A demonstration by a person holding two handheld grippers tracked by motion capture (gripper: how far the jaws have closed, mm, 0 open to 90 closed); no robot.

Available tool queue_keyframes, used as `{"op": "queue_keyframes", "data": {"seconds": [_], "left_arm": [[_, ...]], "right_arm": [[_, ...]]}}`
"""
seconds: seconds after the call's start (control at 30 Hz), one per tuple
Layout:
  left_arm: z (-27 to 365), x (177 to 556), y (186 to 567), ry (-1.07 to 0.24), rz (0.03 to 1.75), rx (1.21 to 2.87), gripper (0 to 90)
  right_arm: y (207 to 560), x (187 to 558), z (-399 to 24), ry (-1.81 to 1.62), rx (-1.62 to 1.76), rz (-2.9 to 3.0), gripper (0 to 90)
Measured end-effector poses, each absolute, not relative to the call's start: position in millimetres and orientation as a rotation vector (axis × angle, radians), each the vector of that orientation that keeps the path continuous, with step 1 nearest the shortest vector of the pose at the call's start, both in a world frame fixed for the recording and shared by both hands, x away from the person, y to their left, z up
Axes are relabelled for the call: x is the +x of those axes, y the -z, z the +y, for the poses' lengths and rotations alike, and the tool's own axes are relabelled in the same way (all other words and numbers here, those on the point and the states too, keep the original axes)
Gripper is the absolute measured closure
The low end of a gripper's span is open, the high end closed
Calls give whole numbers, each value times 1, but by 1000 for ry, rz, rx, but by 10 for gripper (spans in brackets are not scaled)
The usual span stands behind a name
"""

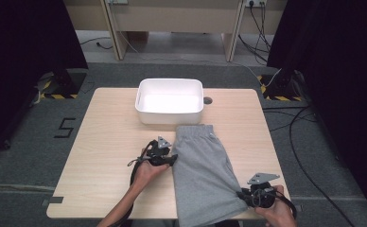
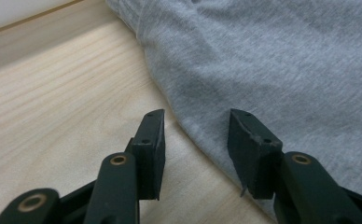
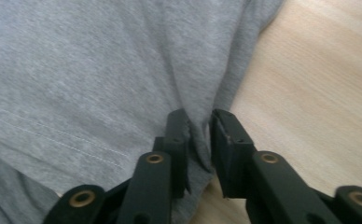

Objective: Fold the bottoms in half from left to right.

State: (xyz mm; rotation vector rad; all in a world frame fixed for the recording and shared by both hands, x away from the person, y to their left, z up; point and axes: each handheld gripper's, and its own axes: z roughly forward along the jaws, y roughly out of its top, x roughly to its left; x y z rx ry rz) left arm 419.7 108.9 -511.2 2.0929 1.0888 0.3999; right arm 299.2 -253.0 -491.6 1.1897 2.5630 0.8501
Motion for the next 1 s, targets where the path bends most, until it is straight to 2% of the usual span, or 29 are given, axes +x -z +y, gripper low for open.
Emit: {"op": "queue_keyframes", "data": {"seconds": [0.23, 0.37, 0.5, 0.63, 0.73, 0.8, 0.87, 1.0], "left_arm": [[119, 418, 507, -370, 1155, 2040, 491], [124, 394, 503, -343, 1128, 2004, 432], [122, 362, 503, -313, 1076, 1997, 387], [114, 348, 510, -307, 1051, 2052, 336], [111, 346, 517, -373, 1040, 2079, 320], [112, 345, 517, -391, 1032, 2092, 316], [112, 344, 517, -397, 1023, 2094, 319], [112, 343, 518, -405, 1002, 2091, 351]], "right_arm": [[482, 292, -245, -889, 1187, 2557, 559], [463, 300, -242, -908, 1167, 2505, 547], [458, 318, -238, -916, 1171, 2463, 522], [462, 354, -226, -1002, 1242, 2405, 497], [470, 382, -214, -972, 1279, 2392, 484], [476, 395, -207, -941, 1285, 2403, 498], [481, 401, -200, -917, 1276, 2427, 555], [489, 406, -196, -869, 1212, 2462, 805]]}}
